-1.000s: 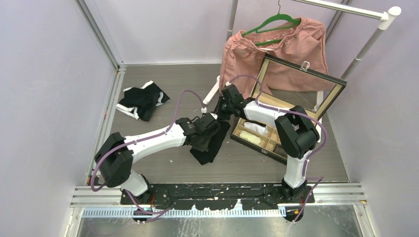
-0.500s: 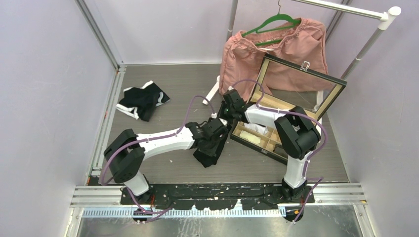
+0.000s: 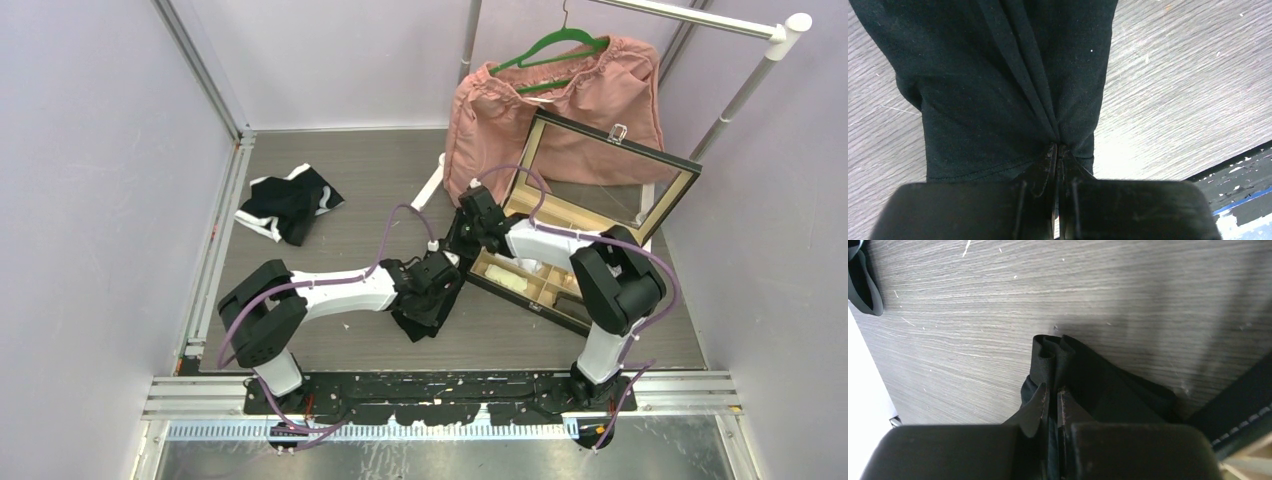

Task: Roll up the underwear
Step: Fold the underwear at the center of the board.

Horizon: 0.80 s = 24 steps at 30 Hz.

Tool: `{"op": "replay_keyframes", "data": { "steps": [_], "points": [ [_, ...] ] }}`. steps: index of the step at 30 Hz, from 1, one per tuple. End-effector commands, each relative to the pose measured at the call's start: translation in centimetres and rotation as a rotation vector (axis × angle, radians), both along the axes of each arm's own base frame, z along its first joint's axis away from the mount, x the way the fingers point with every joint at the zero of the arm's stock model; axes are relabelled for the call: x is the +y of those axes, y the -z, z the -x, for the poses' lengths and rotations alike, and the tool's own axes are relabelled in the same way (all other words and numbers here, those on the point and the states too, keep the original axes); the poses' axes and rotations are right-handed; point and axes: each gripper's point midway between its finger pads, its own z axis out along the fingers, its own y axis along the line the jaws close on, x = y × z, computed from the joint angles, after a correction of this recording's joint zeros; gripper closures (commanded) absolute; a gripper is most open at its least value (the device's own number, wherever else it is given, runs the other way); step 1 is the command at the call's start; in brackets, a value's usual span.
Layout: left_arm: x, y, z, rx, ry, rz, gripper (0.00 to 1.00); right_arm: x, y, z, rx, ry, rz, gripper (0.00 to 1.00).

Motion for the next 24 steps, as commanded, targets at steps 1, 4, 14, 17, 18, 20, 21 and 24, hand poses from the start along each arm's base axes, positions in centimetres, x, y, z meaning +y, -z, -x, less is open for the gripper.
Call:
{"op": "replay_keyframes", "data": {
  "steps": [1, 4, 14, 17, 18, 20, 21, 24],
  "points": [
    [0.7, 1.6, 1.1, 0.039, -0.008, -0.021, 0.99, -0.9, -2.9, -0.6, -0.079, 0.061, -0.018, 0.99],
    [1.0, 1.9, 1.3, 0.041, -0.012, -0.03, 0.99, -1.7, -2.6, 0.2, -0.069, 0.074, 0.02, 0.99],
    [4.0, 3.2, 2.0, 0.044, -0.089, -0.103, 0.99, 1.7, -2.4, 0.5, -0.077, -0.011, -0.001, 0.99],
    [5.5, 3.6, 2.6, 0.047, -0.124, -0.13, 0.99, 4.1, -2.8, -0.2, -0.083, -0.053, -0.026, 0.99],
    [6.1, 3.7, 2.8, 0.047, -0.136, -0.139, 0.99, 4.9, -2.9, -0.4, -0.087, -0.066, -0.033, 0.99],
    [7.3, 3.7, 3.0, 0.038, -0.167, -0.167, 0.99, 6.6, -3.2, -0.7, -0.096, -0.095, -0.047, 0.99],
    [7.9, 3.6, 3.1, 0.034, -0.182, -0.18, 0.99, 7.5, -3.4, -0.9, -0.103, -0.107, -0.054, 0.99],
    [9.7, 3.0, 3.2, 0.012, -0.236, -0.205, 0.99, 9.6, -4.1, -1.6, -0.119, -0.134, -0.07, 0.99]
  ]
}}
